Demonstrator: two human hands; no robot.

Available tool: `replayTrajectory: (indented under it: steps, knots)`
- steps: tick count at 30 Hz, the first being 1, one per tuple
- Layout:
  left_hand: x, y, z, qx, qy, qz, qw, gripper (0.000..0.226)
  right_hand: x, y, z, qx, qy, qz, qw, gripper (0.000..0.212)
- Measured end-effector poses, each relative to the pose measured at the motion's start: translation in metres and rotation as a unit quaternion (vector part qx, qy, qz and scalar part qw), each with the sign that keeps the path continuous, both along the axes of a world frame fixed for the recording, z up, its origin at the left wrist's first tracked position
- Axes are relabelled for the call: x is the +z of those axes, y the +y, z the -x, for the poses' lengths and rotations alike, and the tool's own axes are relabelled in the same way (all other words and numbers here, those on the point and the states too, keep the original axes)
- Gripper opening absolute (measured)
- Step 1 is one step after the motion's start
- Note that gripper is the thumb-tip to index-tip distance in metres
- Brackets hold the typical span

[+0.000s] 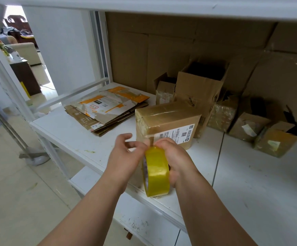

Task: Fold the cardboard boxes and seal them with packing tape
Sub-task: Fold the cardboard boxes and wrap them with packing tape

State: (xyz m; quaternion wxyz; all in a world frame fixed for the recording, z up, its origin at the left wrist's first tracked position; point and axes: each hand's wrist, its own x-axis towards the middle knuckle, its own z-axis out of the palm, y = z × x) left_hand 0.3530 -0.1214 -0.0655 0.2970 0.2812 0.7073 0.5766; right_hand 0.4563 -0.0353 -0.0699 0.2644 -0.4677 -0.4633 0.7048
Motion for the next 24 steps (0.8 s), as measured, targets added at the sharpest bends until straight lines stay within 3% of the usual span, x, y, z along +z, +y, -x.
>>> replayTrajectory:
  steps: [3, 6, 8, 14, 19, 24]
  knots:
    - [0.009, 0.005, 0.009, 0.045, 0.192, -0.060, 0.978, 0.051, 0.000, -0.002, -0.003, -0.006, 0.000, -0.018, 1.000, 0.014]
    - [0.024, 0.024, 0.017, -0.045, 0.422, -0.085, 0.902, 0.058, -0.001, -0.008, -0.004, 0.003, 0.003, -0.046, 0.999, 0.013]
    - [0.029, 0.035, 0.018, -0.099, 0.496, -0.041, 0.862, 0.049, -0.001, -0.011, -0.005, 0.000, 0.010, -0.059, 0.998, 0.016]
    - [0.023, 0.041, 0.030, -0.116, 0.529, -0.034, 0.840, 0.050, -0.002, -0.004, -0.023, -0.035, 0.050, -0.022, 0.998, 0.021]
    - [0.023, 0.037, 0.049, -0.188, 0.547, -0.032, 0.815, 0.064, -0.001, 0.004, -0.039, -0.046, 0.078, -0.006, 0.996, 0.028]
    - [0.038, 0.040, 0.066, -0.272, 0.526, 0.017, 0.806, 0.062, 0.003, 0.008, -0.046, -0.050, 0.102, 0.014, 0.993, 0.028]
